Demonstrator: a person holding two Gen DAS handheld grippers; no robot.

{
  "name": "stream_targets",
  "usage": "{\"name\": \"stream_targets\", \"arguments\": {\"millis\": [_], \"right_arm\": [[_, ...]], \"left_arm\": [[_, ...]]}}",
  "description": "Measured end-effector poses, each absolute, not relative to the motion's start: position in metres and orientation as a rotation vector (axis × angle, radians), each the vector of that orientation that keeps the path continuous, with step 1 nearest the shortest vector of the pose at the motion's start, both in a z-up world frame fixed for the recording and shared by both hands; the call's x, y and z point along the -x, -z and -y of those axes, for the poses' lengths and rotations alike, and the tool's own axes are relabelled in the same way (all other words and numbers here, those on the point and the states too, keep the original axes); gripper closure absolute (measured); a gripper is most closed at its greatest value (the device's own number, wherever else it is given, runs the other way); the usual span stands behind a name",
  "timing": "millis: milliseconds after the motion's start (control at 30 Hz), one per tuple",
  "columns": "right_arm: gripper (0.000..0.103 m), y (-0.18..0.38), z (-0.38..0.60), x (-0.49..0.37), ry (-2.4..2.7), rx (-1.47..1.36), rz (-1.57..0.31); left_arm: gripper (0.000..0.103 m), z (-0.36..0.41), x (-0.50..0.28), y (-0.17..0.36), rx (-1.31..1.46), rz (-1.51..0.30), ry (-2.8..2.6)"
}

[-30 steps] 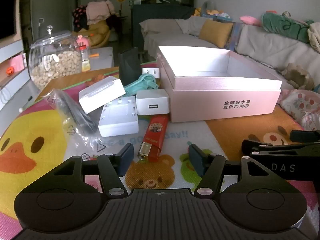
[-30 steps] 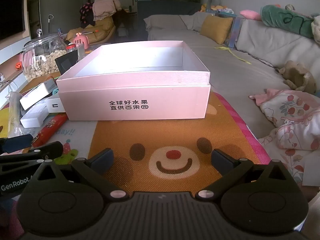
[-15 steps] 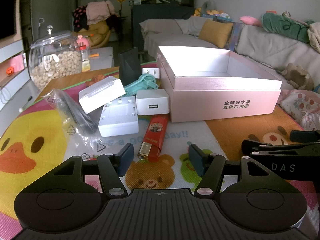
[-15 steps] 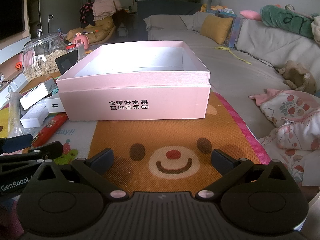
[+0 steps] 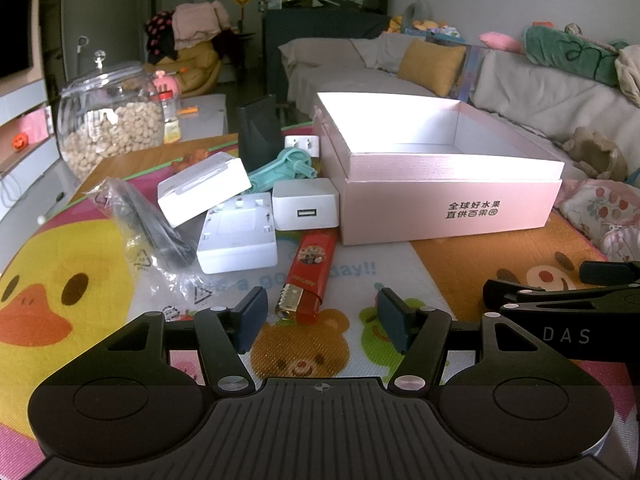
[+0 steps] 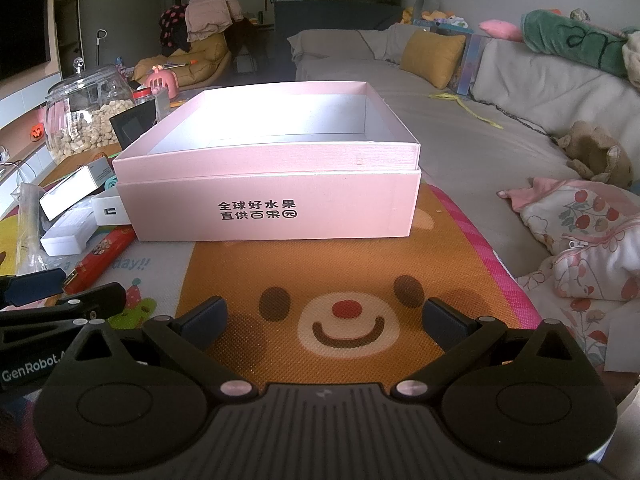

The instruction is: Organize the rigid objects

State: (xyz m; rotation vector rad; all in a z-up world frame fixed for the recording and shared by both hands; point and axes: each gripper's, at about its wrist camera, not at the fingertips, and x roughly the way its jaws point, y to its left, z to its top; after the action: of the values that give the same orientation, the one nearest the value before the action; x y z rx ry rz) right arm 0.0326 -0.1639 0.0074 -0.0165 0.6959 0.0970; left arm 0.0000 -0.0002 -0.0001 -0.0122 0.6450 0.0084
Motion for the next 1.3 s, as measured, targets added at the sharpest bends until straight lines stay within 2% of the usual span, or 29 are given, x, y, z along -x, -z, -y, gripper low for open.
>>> {"name": "stream_targets", "arguments": {"millis": [1300], "right_arm": [[0.0, -0.0078, 0.1641, -0.0324, -0.097, 0.017, -0.697]], "left_arm": [[0.036, 0.0019, -0.0009, 0.0004, 0.002, -0.644, -0.012]]}}
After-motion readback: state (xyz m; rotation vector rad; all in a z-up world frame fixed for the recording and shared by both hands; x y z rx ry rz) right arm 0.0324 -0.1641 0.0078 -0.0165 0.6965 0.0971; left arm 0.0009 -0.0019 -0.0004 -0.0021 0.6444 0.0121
